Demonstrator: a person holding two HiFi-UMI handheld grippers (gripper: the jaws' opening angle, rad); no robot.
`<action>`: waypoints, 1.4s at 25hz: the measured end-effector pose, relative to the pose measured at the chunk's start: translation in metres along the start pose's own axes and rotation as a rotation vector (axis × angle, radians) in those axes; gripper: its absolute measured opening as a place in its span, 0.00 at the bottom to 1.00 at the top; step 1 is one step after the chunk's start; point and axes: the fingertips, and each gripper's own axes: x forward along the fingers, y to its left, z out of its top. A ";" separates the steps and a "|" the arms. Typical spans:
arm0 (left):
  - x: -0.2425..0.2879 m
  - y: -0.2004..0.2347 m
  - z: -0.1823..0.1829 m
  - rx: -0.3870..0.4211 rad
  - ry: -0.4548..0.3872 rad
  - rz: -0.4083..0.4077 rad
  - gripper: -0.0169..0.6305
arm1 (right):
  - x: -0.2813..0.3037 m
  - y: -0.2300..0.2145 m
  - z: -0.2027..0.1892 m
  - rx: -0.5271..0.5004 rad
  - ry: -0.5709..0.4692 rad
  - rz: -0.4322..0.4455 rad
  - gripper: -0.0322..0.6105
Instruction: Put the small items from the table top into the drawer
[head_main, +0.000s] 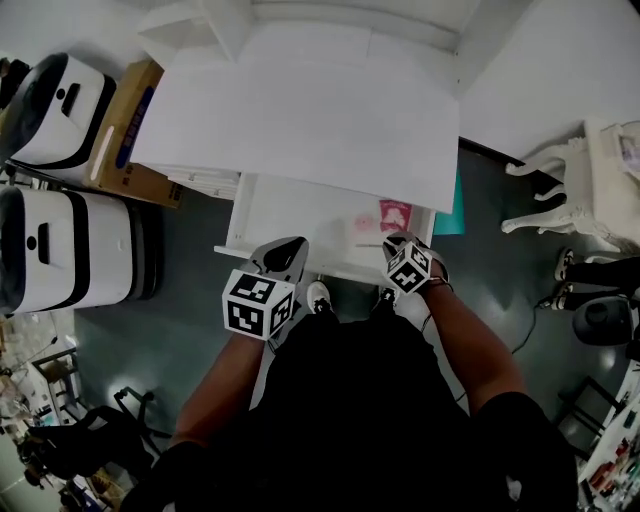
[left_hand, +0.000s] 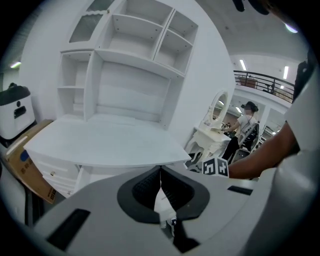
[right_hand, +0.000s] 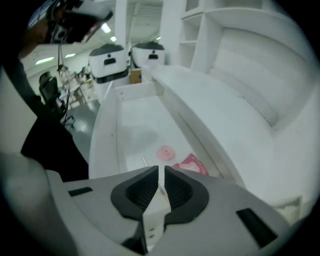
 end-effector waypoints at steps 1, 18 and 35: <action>0.001 -0.001 0.002 0.011 -0.004 -0.015 0.04 | -0.016 -0.004 0.011 0.086 -0.062 -0.025 0.12; 0.010 -0.053 0.006 0.203 0.010 -0.263 0.04 | -0.208 0.012 0.038 0.919 -0.682 -0.104 0.11; 0.000 -0.141 -0.012 0.104 -0.074 -0.129 0.04 | -0.267 0.019 -0.020 0.772 -0.727 -0.002 0.10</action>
